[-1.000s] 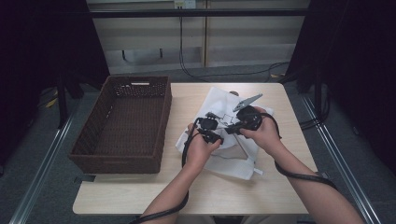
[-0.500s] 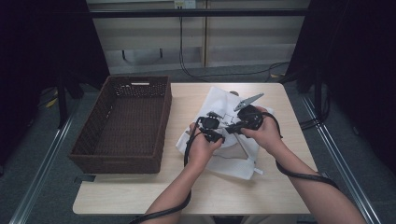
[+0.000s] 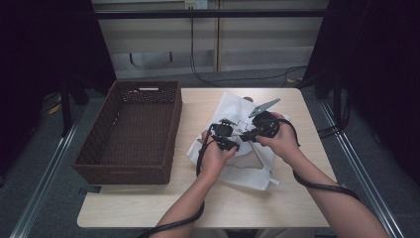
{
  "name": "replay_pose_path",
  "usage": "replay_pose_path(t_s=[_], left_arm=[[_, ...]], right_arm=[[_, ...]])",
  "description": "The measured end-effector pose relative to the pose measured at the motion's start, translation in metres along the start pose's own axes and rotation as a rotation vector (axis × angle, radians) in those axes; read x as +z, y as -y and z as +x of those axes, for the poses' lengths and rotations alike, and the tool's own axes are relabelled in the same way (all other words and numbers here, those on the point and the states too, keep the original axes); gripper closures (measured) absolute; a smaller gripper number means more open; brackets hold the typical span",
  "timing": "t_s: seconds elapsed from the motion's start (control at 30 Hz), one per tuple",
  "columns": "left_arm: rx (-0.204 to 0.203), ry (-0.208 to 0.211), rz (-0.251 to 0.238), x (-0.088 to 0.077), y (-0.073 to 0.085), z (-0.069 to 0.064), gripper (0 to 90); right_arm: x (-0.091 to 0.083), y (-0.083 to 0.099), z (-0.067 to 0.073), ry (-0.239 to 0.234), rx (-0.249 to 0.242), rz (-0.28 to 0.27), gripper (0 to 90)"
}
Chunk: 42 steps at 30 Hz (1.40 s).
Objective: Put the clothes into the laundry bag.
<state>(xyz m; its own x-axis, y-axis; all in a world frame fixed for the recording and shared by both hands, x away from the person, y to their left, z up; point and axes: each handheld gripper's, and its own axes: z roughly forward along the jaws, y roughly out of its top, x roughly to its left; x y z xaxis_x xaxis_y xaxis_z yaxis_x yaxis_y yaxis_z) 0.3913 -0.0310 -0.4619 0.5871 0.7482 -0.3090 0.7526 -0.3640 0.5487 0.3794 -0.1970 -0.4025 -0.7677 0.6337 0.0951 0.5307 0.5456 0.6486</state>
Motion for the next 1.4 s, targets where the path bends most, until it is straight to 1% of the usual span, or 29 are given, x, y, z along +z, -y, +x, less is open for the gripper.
replay_pose_path(t_s=[0.03, 0.07, 0.13, 0.17, 0.2, 0.23, 0.3, 0.33, 0.37, 0.4, 0.43, 0.47, 0.5, 0.53, 0.63, 0.67, 0.73, 0.77, 0.8, 0.83, 0.9, 1.03, 1.1, 1.17, 1.2, 1.23, 1.3, 1.37, 1.4], left_arm=[[-0.021, 0.003, -0.011, 0.000, 0.001, -0.001, 73.7], [-0.011, 0.005, -0.001, -0.001, 0.001, -0.001, 72.2], [-0.009, 0.008, 0.006, -0.003, 0.002, -0.001, 69.9], [0.008, 0.013, 0.027, -0.005, 0.002, 0.001, 68.1], [-0.006, 0.012, 0.024, -0.006, 0.003, 0.000, 66.7], [0.012, 0.014, 0.041, -0.007, 0.003, 0.001, 66.6], [0.012, 0.015, 0.049, -0.009, 0.005, 0.002, 64.8], [0.014, 0.020, 0.048, -0.010, 0.005, 0.003, 63.8], [0.014, 0.015, 0.045, -0.011, 0.006, 0.002, 63.4], [0.008, 0.020, 0.050, -0.013, 0.007, 0.002, 62.9], [0.018, 0.018, 0.055, -0.014, 0.007, 0.002, 62.1], [0.013, 0.017, 0.060, -0.016, 0.008, 0.002, 61.3], [0.018, 0.023, 0.065, -0.017, 0.008, 0.002, 60.8], [0.024, 0.017, 0.074, -0.019, 0.009, 0.003, 60.3], [0.013, 0.017, 0.084, -0.021, 0.012, 0.004, 60.5], [0.018, 0.015, 0.089, -0.021, 0.012, 0.004, 60.6], [0.014, 0.020, 0.093, -0.022, 0.014, 0.004, 61.0], [-0.003, 0.028, 0.090, -0.021, 0.014, 0.003, 61.0], [0.009, 0.030, 0.105, -0.021, 0.015, 0.004, 60.9], [0.015, 0.023, 0.107, -0.021, 0.015, 0.003, 61.8], [0.006, 0.036, 0.104, -0.019, 0.015, 0.002, 63.6], [0.010, 0.054, 0.106, -0.016, 0.014, 0.000, 65.3], [0.014, 0.052, 0.102, -0.014, 0.013, -0.001, 65.9], [0.012, 0.060, 0.087, -0.011, 0.012, -0.002, 66.6], [0.011, 0.065, 0.090, -0.010, 0.012, -0.002, 69.1], [0.000, 0.066, 0.080, -0.008, 0.012, -0.002, 70.8], [-0.012, 0.060, 0.068, -0.006, 0.011, -0.001, 78.4], [-0.011, 0.068, 0.065, -0.005, 0.010, 0.001, 80.7], [-0.021, 0.066, 0.058, -0.004, 0.009, 0.000, 82.0]], right_arm=[[0.000, 0.000, 0.000, 0.004, -0.004, 0.001, 88.2], [0.000, 0.000, -0.001, 0.001, -0.005, 0.001, 88.2], [0.000, 0.000, -0.001, 0.006, -0.004, 0.004, 88.2], [0.000, 0.000, -0.001, 0.008, -0.004, 0.004, 88.2], [0.000, 0.000, -0.001, 0.007, -0.005, 0.002, 88.2], [0.000, 0.000, -0.001, 0.008, -0.005, 0.003, 88.2], [0.001, 0.000, -0.002, 0.008, -0.007, 0.000, 88.2], [0.001, 0.000, -0.002, 0.008, -0.009, 0.001, 88.2], [0.000, 0.000, -0.002, 0.010, -0.003, 0.004, 88.1], [0.000, 0.000, -0.003, 0.011, -0.005, 0.003, 88.1], [0.000, 0.001, -0.003, 0.010, -0.007, 0.000, 88.1], [0.000, 0.001, -0.003, 0.011, -0.007, 0.000, 88.1], [-0.001, 0.001, -0.003, 0.016, -0.002, 0.003, 88.2], [-0.001, 0.001, -0.004, 0.014, -0.004, 0.004, 88.1], [-0.001, 0.001, -0.003, 0.014, -0.001, 0.003, 88.1], [-0.001, 0.001, -0.003, 0.015, -0.007, 0.001, 88.1], [-0.001, 0.001, -0.004, 0.015, -0.006, 0.001, 88.1], [-0.001, 0.001, -0.004, 0.014, -0.002, 0.004, 88.1], [-0.001, 0.001, -0.004, 0.015, -0.003, 0.003, 88.1], [-0.001, 0.001, -0.004, 0.015, 0.001, 0.003, 88.1], [0.000, 0.001, -0.003, 0.016, -0.003, 0.001, 88.1], [0.000, 0.001, -0.003, 0.010, 0.000, 0.001, 88.1], [0.001, 0.001, -0.003, 0.012, -0.001, 0.000, 88.1], [0.000, 0.001, -0.003, 0.013, -0.003, -0.001, 88.1], [0.000, 0.001, -0.003, 0.014, -0.004, -0.003, 88.1], [0.000, 0.001, -0.003, 0.013, -0.004, -0.002, 88.1], [-0.001, 0.001, -0.003, 0.020, -0.001, 0.005, 88.1], [-0.001, 0.002, -0.004, 0.014, -0.003, -0.001, 88.1], [-0.001, 0.002, -0.003, 0.016, 0.000, 0.000, 88.1]])
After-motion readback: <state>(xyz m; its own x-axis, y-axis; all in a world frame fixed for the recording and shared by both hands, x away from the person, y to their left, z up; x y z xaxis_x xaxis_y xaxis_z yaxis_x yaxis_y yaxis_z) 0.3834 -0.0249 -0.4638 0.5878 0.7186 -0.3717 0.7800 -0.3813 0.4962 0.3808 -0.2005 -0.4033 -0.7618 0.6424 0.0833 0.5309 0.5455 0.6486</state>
